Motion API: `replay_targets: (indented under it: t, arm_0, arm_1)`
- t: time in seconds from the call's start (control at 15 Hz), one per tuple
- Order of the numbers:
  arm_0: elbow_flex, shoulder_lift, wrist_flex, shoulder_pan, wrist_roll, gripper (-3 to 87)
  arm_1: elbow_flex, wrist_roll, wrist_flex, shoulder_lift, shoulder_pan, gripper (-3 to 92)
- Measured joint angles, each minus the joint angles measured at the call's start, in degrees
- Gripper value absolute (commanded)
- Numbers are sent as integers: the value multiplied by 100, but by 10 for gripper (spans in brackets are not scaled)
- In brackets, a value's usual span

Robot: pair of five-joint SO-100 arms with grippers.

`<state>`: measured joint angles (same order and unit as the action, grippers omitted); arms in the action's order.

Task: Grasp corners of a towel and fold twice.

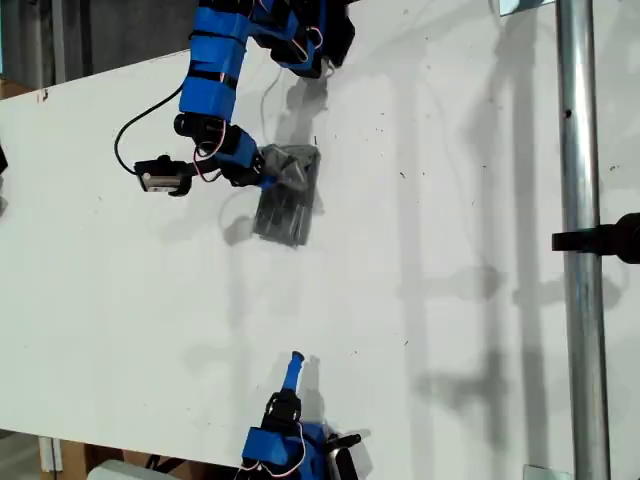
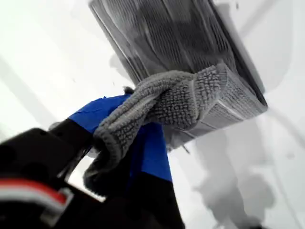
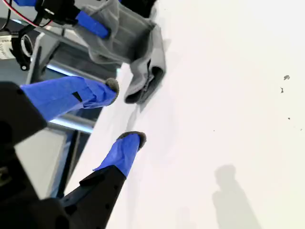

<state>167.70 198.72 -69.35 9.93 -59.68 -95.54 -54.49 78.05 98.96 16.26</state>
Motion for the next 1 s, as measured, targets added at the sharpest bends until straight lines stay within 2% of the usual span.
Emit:
replay_targets:
  t: [0.07,0.13,0.2,0.27,0.33,0.47,0.6,0.67,0.8,1.0]
  arm_0:
    - [0,0,0,-18,0,159]
    - [0,0,0,-26,0,159]
    - [0,0,0,-26,0,161]
    - [0,0,0,-26,0,162]
    - [0,0,0,-26,0,163]
    - [0,0,0,-26,0,164]
    - [0,0,0,-26,0,163]
    - [0,0,0,-26,0,161]
    - [97,0,18,-35,0,156]
    - [396,0,193,-44,0,124]
  arm_1:
    - [9,35,-571,-79,-26,270]
    - [-26,53,-1099,-88,-62,471]
    - [-158,79,-1600,-53,-70,484]
    - [-334,97,-1907,202,-44,410]
    - [-519,185,-2145,703,35,286]
    - [-1230,554,-2848,2250,316,141]
    - [-1468,668,-3366,3393,492,140]
    - [-1547,668,-3384,3779,571,89]
    - [-1635,510,-2452,4351,1072,-2]
    - [-3059,202,-1617,6548,1143,-2]
